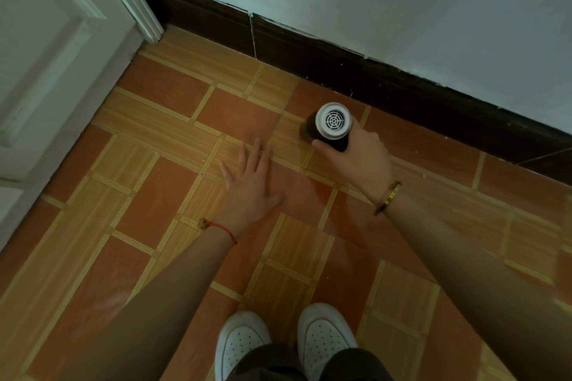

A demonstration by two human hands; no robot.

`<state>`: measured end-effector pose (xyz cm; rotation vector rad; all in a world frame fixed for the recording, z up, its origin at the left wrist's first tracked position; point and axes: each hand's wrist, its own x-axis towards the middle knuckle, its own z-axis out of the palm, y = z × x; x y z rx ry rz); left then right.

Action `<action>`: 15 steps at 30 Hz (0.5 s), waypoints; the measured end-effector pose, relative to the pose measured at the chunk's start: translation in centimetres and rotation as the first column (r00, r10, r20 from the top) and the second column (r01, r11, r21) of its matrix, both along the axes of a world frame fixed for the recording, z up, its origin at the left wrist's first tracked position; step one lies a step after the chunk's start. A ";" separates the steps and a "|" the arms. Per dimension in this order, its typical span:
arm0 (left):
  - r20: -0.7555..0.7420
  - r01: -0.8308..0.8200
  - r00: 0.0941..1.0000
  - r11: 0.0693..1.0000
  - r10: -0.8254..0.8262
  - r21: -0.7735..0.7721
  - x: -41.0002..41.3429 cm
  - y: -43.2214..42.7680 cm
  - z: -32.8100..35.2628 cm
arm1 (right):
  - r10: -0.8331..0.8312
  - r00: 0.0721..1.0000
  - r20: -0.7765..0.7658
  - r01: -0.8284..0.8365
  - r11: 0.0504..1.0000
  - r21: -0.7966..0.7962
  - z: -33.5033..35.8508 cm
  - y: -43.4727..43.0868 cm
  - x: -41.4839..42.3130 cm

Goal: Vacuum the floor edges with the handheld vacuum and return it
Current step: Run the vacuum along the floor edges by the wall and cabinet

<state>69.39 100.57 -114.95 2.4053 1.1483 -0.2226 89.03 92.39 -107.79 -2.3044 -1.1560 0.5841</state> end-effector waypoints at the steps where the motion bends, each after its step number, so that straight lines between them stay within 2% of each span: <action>1: 0.001 -0.006 1.000 1.000 0.006 0.001 0.1 0.3 -0.1 | 0.004 0.999 0.037 -0.004 1.000 0.007 -0.2 0.4 0.0; 7: -0.010 -0.017 1.000 1.000 0.017 -0.004 0.6 1.7 -0.8 | 0.022 0.988 0.150 -0.032 0.997 0.068 -1.2 2.5 -0.1; 12: -0.015 -0.009 1.000 1.000 0.009 -0.010 1.0 1.9 -1.4 | -0.148 0.970 0.195 0.127 0.985 0.115 -2.3 4.0 1.7; 15: -0.029 -0.006 1.000 1.000 0.005 -0.019 1.1 1.8 -1.5 | -0.190 0.952 0.241 0.168 0.980 0.111 -2.9 4.6 2.9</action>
